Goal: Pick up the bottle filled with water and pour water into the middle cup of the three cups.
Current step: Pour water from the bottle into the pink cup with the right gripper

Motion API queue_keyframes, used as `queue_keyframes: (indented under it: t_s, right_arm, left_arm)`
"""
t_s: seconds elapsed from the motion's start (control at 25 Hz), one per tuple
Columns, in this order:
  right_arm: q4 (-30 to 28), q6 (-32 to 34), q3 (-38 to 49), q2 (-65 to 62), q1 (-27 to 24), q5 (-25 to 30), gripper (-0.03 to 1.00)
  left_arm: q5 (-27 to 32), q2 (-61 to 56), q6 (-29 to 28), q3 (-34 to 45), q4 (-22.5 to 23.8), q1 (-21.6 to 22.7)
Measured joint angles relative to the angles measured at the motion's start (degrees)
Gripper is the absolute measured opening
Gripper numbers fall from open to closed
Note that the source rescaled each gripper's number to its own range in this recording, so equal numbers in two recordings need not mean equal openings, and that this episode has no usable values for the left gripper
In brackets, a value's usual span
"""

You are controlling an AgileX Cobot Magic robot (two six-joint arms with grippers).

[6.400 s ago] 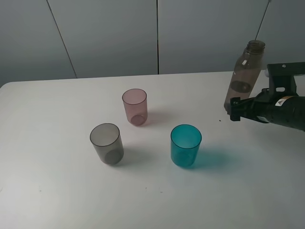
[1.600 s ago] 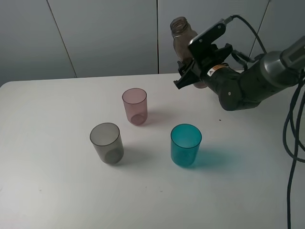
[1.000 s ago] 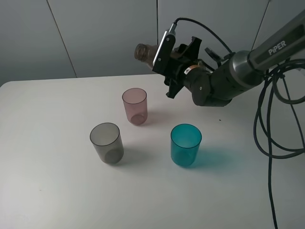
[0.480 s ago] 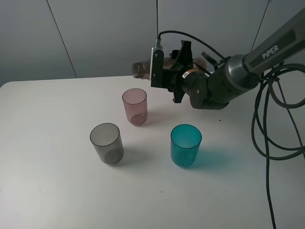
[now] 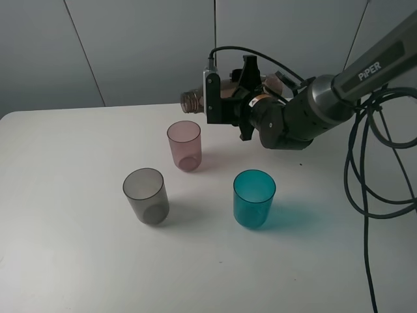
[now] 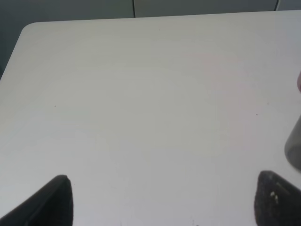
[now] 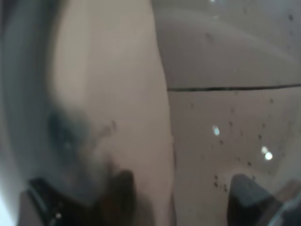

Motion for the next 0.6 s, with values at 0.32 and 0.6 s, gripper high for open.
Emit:
queue_keyframes:
  t_s: [0.32, 0.6]
  right_arm:
    - [-1.16, -3.07, -0.09, 0.00, 0.00, 1.30, 0.02]
    - [-1.16, -7.99, -0.09, 0.00, 0.00, 1.30, 0.02]
  left_arm:
    - [0.00, 0.00, 0.00, 0.00, 0.00, 0.00]
    - [0.00, 0.00, 0.00, 0.00, 0.00, 0.00]
